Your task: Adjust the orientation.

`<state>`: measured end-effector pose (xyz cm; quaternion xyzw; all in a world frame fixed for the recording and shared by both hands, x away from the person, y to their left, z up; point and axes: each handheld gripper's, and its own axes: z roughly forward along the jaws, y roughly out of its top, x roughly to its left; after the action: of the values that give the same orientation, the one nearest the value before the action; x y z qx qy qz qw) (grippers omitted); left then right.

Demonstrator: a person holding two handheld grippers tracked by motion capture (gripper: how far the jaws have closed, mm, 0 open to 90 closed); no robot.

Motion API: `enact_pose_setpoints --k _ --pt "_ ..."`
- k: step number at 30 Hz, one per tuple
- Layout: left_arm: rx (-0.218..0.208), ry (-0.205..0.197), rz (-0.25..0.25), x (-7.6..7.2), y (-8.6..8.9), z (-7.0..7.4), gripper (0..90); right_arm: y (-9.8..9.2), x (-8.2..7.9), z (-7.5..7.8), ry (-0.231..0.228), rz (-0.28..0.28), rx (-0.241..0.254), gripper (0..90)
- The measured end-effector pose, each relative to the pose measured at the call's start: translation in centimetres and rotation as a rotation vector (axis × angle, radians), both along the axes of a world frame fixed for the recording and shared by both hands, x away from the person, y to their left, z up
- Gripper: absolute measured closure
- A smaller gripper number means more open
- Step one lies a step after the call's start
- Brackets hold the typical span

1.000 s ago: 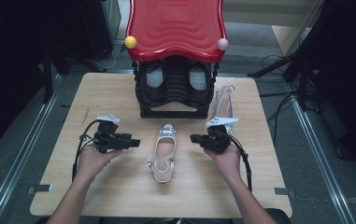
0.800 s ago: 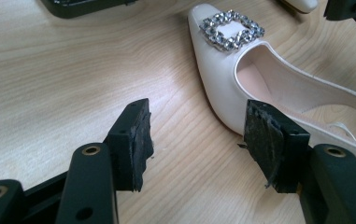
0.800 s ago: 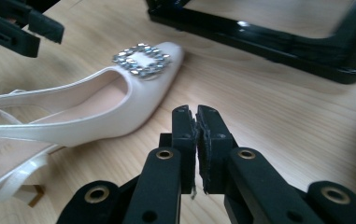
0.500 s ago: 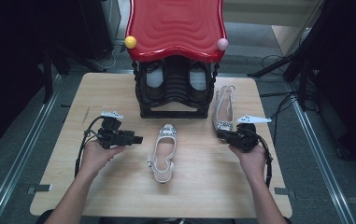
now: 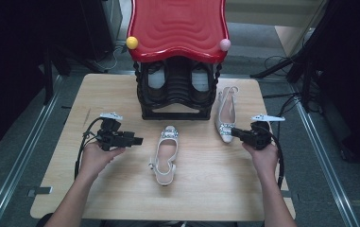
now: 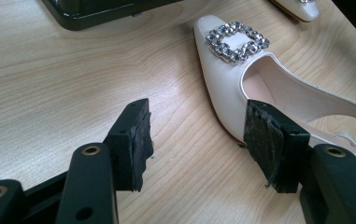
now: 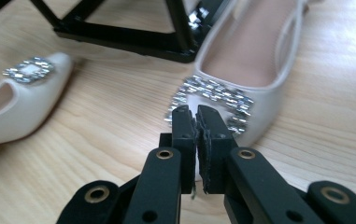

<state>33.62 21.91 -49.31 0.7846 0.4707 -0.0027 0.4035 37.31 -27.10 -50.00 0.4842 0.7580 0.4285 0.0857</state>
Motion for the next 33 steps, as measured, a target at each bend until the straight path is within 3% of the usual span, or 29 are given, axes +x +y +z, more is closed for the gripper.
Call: enact_pose_setpoints --k 8,12,16,24,33 --pt "-0.002 -0.004 0.003 -0.3 0.1 0.0 41.7 -1.4 1.1 -1.2 0.040 -0.053 -0.061 90.0" --pt "0.000 -0.001 0.005 -0.3 0.2 0.0 41.7 -1.5 1.4 -1.8 0.066 -0.055 -0.066 90.0" --pt "0.000 -0.003 0.004 -0.3 0.2 0.0 41.7 -1.0 1.6 -2.3 0.082 -0.031 -0.088 90.0" --pt "0.003 -0.004 0.004 -0.3 0.2 -0.1 41.6 -0.5 1.5 -2.3 0.092 0.004 -0.081 90.0" --pt "0.006 -0.001 0.006 -0.3 0.2 -0.1 41.6 1.4 1.2 -2.4 0.093 0.085 -0.077 90.0"
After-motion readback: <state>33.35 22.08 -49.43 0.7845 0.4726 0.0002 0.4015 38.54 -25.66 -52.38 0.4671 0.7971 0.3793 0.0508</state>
